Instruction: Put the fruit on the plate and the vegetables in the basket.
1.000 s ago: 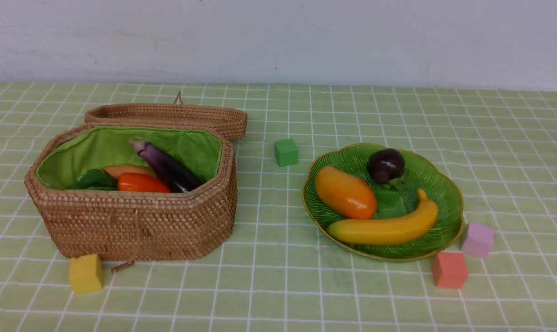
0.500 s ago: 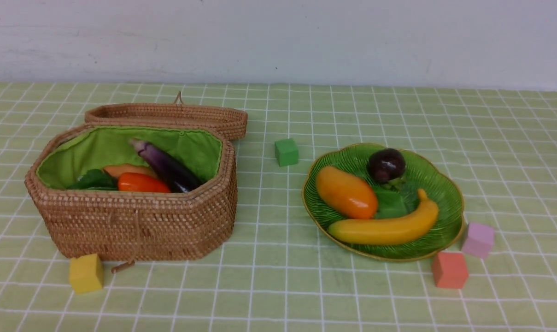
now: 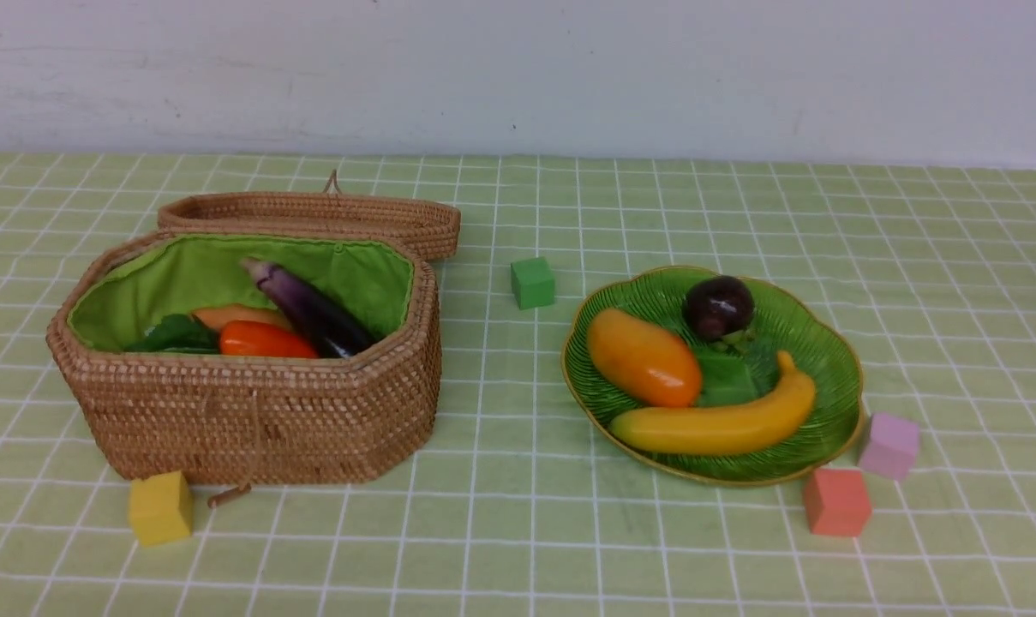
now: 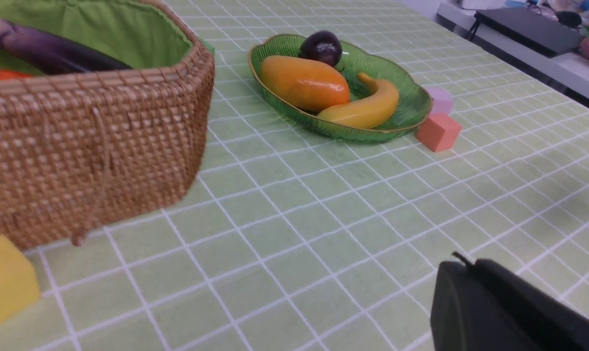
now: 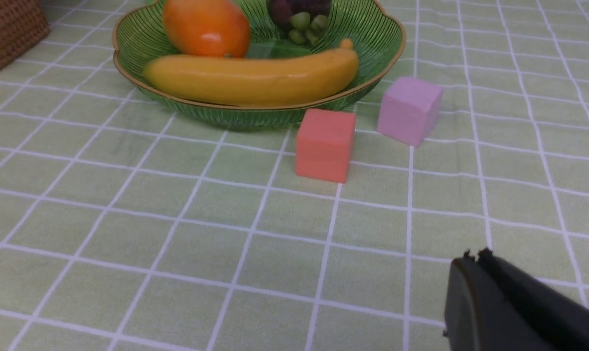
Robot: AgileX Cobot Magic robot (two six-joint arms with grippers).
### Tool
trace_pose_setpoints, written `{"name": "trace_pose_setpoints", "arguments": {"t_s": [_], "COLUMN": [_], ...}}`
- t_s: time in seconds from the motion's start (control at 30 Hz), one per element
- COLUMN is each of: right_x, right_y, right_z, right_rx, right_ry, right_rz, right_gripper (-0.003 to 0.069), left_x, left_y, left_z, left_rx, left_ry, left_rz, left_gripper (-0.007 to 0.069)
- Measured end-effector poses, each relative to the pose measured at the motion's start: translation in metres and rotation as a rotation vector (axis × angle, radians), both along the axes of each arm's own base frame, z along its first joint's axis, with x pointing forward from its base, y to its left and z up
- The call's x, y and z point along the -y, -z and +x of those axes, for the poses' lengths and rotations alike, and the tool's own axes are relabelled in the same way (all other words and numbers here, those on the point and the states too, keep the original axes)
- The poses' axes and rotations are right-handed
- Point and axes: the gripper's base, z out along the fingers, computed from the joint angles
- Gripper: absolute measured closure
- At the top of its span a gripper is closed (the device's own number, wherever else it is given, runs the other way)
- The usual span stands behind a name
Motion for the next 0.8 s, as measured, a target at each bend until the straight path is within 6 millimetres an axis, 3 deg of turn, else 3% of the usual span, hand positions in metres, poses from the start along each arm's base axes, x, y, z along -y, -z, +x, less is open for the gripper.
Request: {"name": "trace_pose_setpoints", "arguments": {"t_s": [0.2, 0.37, 0.43, 0.67, 0.8], "right_x": [0.0, 0.0, 0.0, 0.0, 0.0], "right_y": [0.0, 0.0, 0.0, 0.0, 0.0], "right_z": [0.0, 0.0, 0.0, 0.0, 0.0], "right_rx": [0.0, 0.0, 0.0, 0.0, 0.0], "right_ry": [0.0, 0.0, 0.0, 0.0, 0.0], "right_rz": [0.0, 0.0, 0.0, 0.0, 0.0], "right_gripper": [0.0662, 0.0659, 0.0659, 0.0655, 0.0651], "left_x": [-0.001, -0.007, -0.012, -0.016, -0.016], "left_y": [0.004, 0.031, 0.051, 0.074, 0.075], "left_z": [0.008, 0.022, 0.026, 0.024, 0.024], "left_rx": [0.094, 0.12, 0.074, -0.102, -0.126], "left_ry": [-0.14, -0.421, -0.535, -0.627, -0.631], "left_rz": [-0.029, -0.059, -0.07, 0.032, 0.022], "left_gripper": [0.062, 0.0632, 0.0637, 0.0637, 0.0637]}}
